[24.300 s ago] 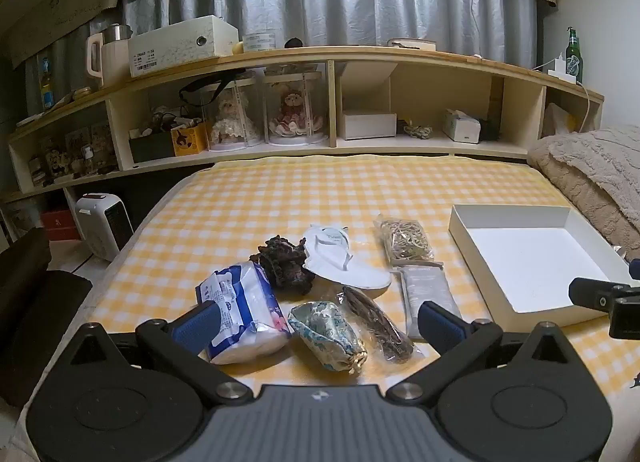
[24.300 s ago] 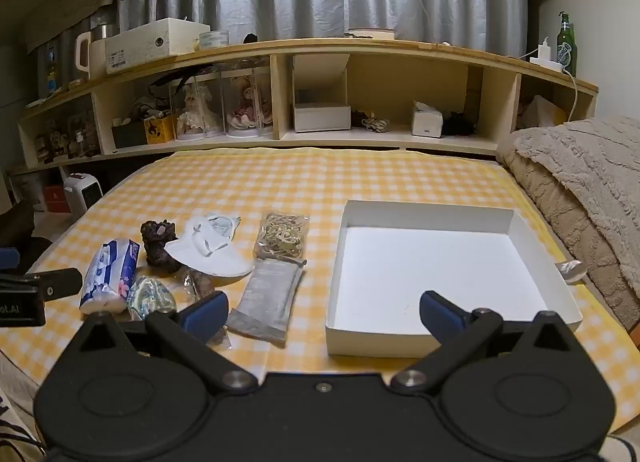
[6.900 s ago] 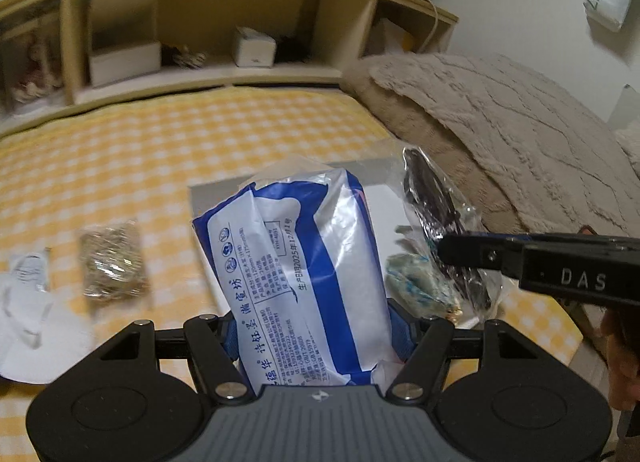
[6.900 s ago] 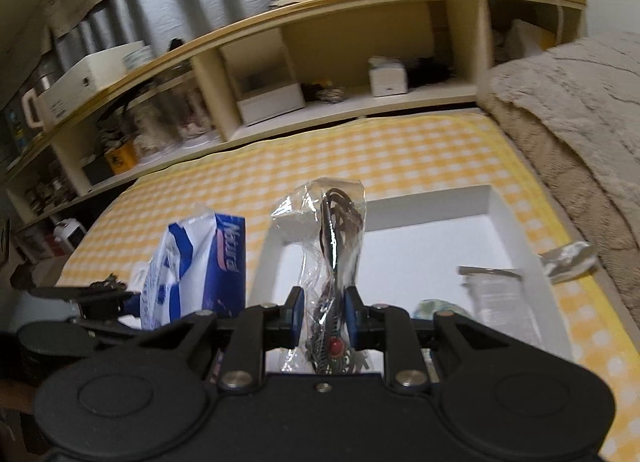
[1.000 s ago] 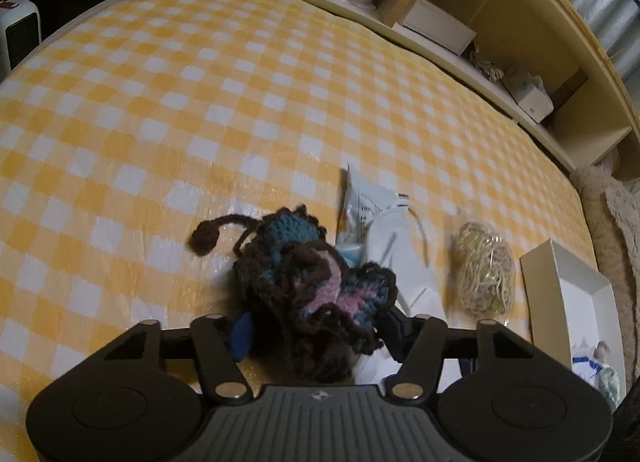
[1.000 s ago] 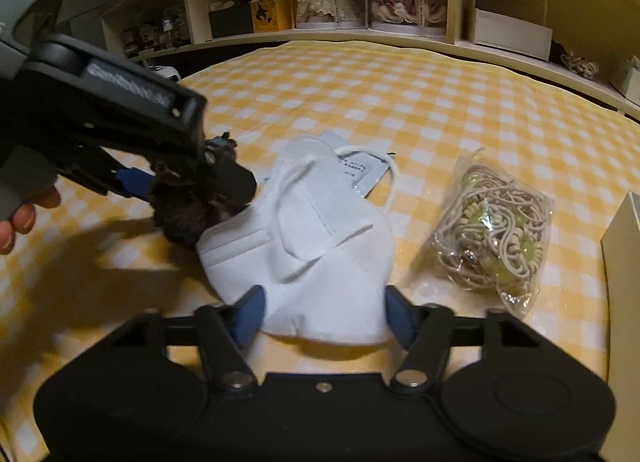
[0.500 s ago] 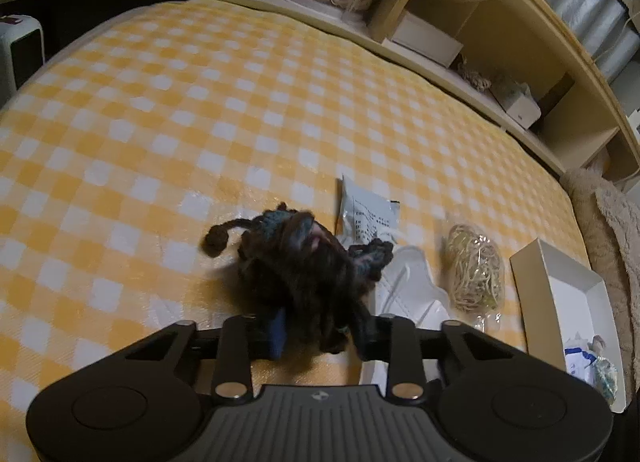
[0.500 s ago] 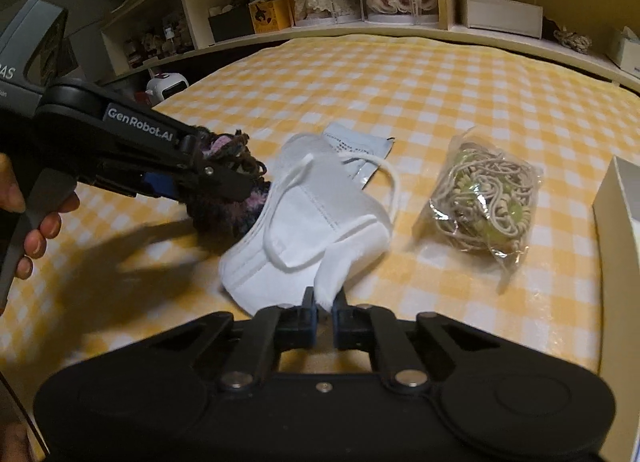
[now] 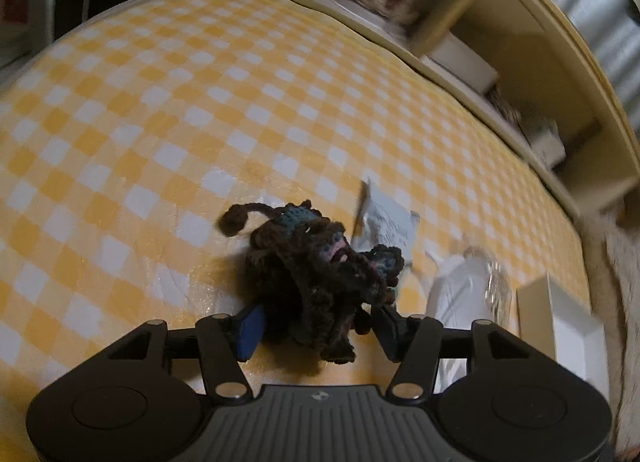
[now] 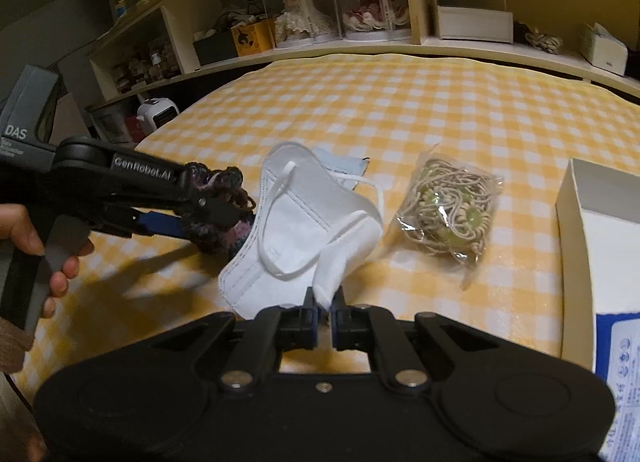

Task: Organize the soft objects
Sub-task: 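Lift and carry the toy in the left tool and mask in the right tool over the box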

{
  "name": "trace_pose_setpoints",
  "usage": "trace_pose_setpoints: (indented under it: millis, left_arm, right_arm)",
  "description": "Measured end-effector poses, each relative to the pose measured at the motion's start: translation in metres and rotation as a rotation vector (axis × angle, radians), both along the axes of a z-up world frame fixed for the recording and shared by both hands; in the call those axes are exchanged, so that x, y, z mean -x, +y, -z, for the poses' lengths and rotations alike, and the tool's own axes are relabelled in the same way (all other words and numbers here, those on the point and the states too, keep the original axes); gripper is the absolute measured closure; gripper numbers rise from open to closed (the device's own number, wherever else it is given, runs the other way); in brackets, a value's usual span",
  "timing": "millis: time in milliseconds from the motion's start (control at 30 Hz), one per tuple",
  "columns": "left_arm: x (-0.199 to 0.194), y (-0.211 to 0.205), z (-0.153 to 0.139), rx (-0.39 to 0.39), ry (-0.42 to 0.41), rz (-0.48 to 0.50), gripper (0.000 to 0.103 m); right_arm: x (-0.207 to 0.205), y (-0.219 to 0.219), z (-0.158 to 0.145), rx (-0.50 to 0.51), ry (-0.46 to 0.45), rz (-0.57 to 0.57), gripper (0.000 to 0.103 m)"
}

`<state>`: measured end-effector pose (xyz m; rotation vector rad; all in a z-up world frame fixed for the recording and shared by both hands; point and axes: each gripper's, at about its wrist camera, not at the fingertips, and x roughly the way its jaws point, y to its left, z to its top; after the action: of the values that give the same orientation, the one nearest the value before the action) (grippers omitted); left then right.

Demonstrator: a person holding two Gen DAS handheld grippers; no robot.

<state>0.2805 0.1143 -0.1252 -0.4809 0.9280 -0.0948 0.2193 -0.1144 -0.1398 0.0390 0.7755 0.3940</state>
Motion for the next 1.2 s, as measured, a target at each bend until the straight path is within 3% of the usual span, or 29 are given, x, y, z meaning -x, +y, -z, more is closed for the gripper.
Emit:
trace_pose_setpoints:
  millis: [167, 300, 433, 533, 700, 800, 1067, 1200]
  left_arm:
    - [0.000, 0.010, 0.004, 0.113, -0.023, -0.118, 0.042]
    - [0.003, 0.018, 0.007, 0.240, 0.006, -0.197, 0.019]
    - [0.002, 0.017, 0.003, 0.247, 0.023, -0.212, 0.013]
    - [-0.001, 0.016, 0.004, 0.215, 0.026, -0.228, 0.016]
    - [-0.009, 0.017, 0.015, 0.237, 0.038, -0.233, 0.037]
    - [-0.011, 0.012, 0.016, 0.208, 0.035, -0.200, 0.052]
    - [-0.008, 0.009, 0.008, 0.166, 0.010, -0.128, 0.058]
    - [0.002, 0.003, -0.015, 0.105, -0.062, -0.088, 0.058]
  right_arm:
    - [-0.002, 0.001, 0.001, 0.003, 0.008, 0.002, 0.097]
    - [-0.003, 0.002, 0.005, 0.009, 0.021, 0.001, 0.097]
    - [-0.007, 0.002, 0.006, 0.006, 0.029, -0.002, 0.097]
    - [-0.009, 0.001, 0.005, 0.001, 0.033, 0.001, 0.097]
    - [-0.011, 0.000, 0.006, 0.003, 0.040, -0.001, 0.097]
    - [-0.012, 0.000, 0.008, 0.009, 0.044, -0.001, 0.097]
    - [-0.012, -0.001, 0.005, 0.027, 0.036, -0.002, 0.097]
    - [-0.010, -0.004, -0.003, 0.020, 0.006, 0.007, 0.097]
